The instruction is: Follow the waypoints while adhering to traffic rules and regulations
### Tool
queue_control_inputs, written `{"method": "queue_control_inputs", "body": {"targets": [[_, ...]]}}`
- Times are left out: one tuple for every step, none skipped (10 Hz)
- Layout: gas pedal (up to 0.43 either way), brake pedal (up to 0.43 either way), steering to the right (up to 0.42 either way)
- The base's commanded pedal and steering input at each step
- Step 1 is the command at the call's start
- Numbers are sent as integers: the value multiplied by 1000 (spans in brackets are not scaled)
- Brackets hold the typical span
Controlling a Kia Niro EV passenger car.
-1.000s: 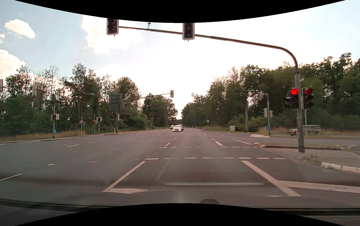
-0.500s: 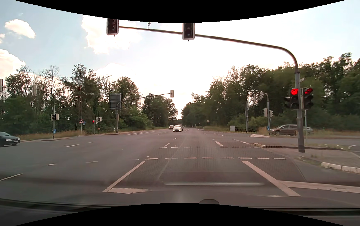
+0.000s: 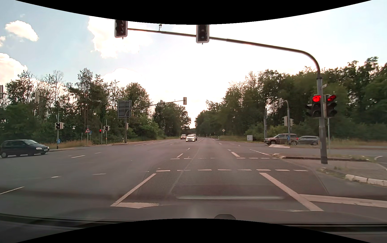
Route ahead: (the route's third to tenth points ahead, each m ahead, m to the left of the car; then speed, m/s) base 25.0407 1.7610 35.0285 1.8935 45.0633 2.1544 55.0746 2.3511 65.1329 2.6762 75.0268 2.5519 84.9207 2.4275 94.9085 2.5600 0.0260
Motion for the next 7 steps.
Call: {"method": "queue_control_inputs", "body": {"targets": [[0,348,-8],[0,360,-8],[0,366,-8],[0,366,-8],[0,366,-8],[0,366,-8],[0,366,-8]]}}
